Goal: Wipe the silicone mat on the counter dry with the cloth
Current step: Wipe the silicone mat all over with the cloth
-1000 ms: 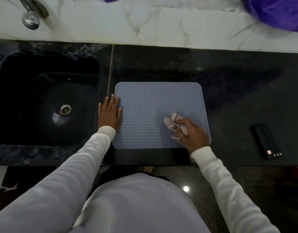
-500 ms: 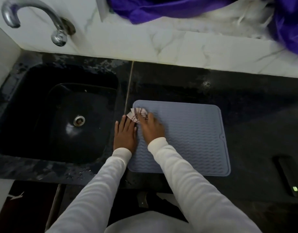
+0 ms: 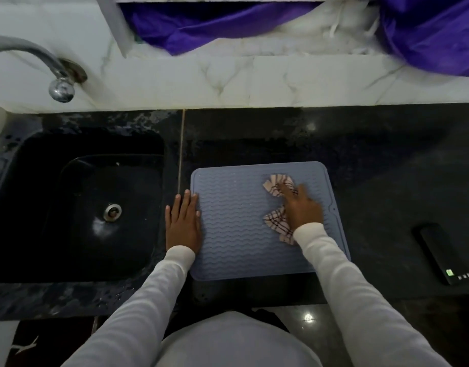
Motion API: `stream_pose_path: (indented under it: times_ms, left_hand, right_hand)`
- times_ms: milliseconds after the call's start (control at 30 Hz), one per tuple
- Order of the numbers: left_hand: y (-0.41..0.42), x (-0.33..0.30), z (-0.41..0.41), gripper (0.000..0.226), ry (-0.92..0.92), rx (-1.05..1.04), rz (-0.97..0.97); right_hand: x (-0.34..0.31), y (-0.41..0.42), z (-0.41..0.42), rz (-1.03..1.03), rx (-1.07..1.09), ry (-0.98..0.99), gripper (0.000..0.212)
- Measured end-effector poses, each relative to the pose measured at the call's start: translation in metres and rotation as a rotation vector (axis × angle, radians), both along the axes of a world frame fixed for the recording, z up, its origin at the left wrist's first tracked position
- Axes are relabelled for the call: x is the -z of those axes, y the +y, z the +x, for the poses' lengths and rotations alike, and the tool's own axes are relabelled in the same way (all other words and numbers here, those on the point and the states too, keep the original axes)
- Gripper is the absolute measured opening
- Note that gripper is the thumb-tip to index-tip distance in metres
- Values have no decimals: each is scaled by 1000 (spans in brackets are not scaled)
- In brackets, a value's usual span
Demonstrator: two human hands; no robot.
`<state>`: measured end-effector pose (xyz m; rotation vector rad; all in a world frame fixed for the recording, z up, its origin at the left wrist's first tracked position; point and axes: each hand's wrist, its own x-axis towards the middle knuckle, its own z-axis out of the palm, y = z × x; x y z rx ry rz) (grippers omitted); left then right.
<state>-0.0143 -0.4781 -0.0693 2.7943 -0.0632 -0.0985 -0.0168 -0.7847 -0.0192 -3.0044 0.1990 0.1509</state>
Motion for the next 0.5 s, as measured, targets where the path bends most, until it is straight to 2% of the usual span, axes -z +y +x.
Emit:
stream_pose_path:
  times_ms: [167,333,433,500]
  left_hand:
    - [-2,0,1,54,7,-1,13]
    - [-2,-8,4,56,24,20,8]
    - [1,-15,8,59,38,30,-2]
    - [2,-19,12,57,64,35,-4]
  right_hand:
    - [6,-39,-6,-36,109,-61,55]
    - [7,-32,3,105,189,-186,40]
    - [-2,2,20,232,116,-336,43]
    - [-9,44,36,299,18,-355,46]
